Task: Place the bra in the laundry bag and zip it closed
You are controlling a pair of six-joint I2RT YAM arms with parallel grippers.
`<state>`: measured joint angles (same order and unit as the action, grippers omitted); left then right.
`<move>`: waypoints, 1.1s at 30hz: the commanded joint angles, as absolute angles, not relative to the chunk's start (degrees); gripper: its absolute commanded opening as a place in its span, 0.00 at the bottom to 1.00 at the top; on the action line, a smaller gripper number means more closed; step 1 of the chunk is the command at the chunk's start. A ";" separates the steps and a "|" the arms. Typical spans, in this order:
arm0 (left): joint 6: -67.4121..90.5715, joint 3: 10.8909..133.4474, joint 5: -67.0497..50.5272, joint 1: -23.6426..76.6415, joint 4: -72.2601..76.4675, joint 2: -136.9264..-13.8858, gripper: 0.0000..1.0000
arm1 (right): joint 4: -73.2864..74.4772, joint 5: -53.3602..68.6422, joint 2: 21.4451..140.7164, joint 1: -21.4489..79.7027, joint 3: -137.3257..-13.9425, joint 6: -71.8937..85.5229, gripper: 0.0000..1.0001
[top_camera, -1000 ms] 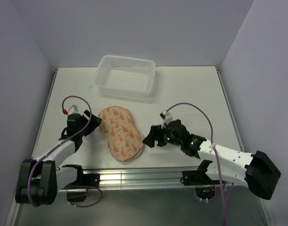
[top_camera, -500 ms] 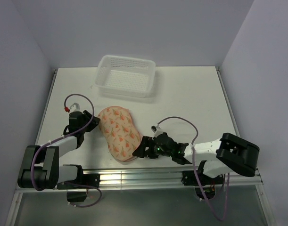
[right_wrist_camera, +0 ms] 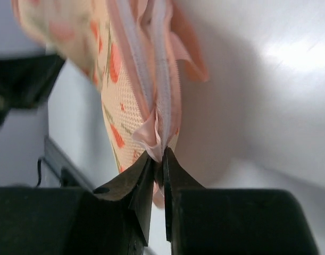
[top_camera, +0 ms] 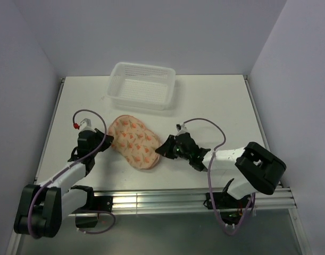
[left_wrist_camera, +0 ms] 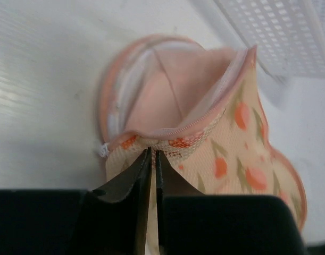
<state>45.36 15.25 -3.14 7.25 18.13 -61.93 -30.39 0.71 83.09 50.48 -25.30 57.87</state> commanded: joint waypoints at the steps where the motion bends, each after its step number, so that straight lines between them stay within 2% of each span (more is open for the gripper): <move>1: 47.89 14.77 -1.50 12.81 11.54 -55.57 0.18 | -26.03 2.54 82.97 42.12 -29.79 49.24 0.15; 2: 49.38 14.24 -0.97 13.88 10.56 -54.33 0.28 | -20.53 3.42 83.40 40.27 -33.19 46.96 0.16; 3: 50.09 13.89 -0.62 15.71 9.76 -53.10 0.36 | -16.56 2.64 83.67 38.51 -35.40 43.45 0.22; 4: 50.79 13.54 -0.44 16.52 7.75 -50.39 0.44 | -13.83 2.90 83.85 35.71 -36.81 41.33 0.33; 5: 51.67 13.45 -0.35 17.05 6.43 -48.88 0.57 | -9.10 3.68 84.02 34.38 -39.87 38.00 0.65; 6: 51.85 13.62 -0.35 17.40 4.85 -47.65 0.61 | -6.36 3.43 83.68 33.50 -41.29 37.01 0.76; 8: 51.42 15.02 1.82 17.49 0.21 -44.39 0.64 | -2.57 1.23 80.88 32.61 -42.27 34.81 0.84; 11: 51.07 17.13 5.62 17.40 -4.30 -42.63 0.63 | -0.44 1.93 76.74 33.04 -41.67 32.79 0.83; 14: 49.66 18.72 10.18 17.23 -2.65 -44.99 0.62 | -1.58 4.12 72.70 36.97 -39.64 32.52 0.69; 17: 47.55 20.04 11.34 14.16 1.47 -51.92 0.62 | -1.66 1.60 71.90 43.22 -39.90 32.69 0.62; 19: 46.50 19.52 9.07 9.86 6.04 -56.48 0.61 | -5.68 1.49 71.37 47.54 -38.68 35.06 0.48; 20: 45.97 18.64 7.14 8.36 8.94 -57.64 0.60 | -7.97 2.28 71.19 48.24 -36.76 37.77 0.37; 21: 45.62 17.76 5.21 5.65 15.49 -59.74 0.60 | -10.26 2.89 71.45 49.38 -35.69 38.92 0.35; 29: 42.63 20.91 -2.01 2.99 32.06 -73.72 0.62 | -15.11 3.87 79.01 56.07 -38.67 41.66 0.39; 33: 41.40 24.34 -5.27 2.81 36.82 -84.17 0.58 | -14.59 3.52 79.28 56.69 -38.32 41.22 0.39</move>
